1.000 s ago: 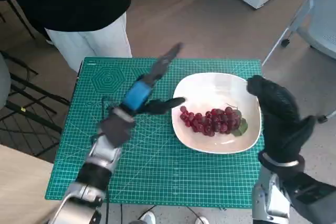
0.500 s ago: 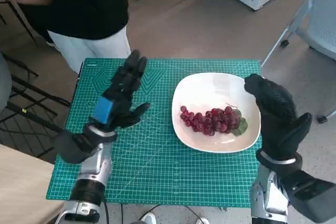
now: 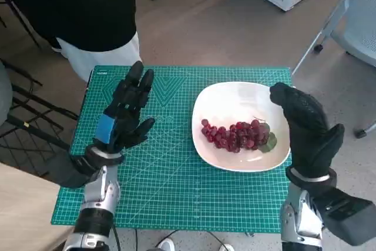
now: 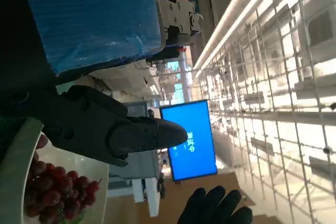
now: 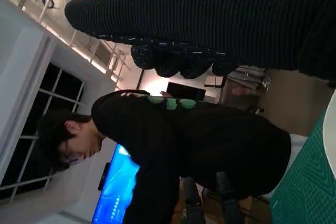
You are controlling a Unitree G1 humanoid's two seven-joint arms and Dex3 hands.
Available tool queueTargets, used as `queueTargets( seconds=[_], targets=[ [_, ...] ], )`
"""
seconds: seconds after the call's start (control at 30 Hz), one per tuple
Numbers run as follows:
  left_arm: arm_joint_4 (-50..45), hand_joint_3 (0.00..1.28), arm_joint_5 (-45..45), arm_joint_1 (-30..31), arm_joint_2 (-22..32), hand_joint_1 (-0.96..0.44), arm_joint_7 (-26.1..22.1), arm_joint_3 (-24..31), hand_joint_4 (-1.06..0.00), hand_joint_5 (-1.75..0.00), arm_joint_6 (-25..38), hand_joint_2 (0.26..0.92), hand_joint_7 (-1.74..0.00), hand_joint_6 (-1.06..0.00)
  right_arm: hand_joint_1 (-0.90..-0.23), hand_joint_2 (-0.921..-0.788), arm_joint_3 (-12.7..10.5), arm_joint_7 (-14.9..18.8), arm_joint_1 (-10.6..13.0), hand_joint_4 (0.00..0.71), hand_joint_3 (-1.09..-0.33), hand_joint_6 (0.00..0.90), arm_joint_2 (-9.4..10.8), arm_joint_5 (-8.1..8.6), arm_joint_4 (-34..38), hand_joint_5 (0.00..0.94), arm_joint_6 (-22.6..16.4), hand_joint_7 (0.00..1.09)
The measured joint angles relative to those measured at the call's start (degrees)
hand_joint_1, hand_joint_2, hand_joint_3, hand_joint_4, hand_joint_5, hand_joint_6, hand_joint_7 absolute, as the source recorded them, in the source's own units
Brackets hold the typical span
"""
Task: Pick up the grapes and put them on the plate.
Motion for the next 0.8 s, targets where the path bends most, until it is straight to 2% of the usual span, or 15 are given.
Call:
queueTargets(
  seconds=[0.8],
  targets=[
    [-5.06,0.33,-1.66,2.65,-2.84,-0.55,-1.21,0.87,-0.18,-0.02,3.18,0.921,-0.03,-0.26,-0.455,-0.921,-0.33,0.56,-0.12,0.374,-0.509,0.207,-0.24,0.1,0.14,0.008,0.09,0.34]
  ],
)
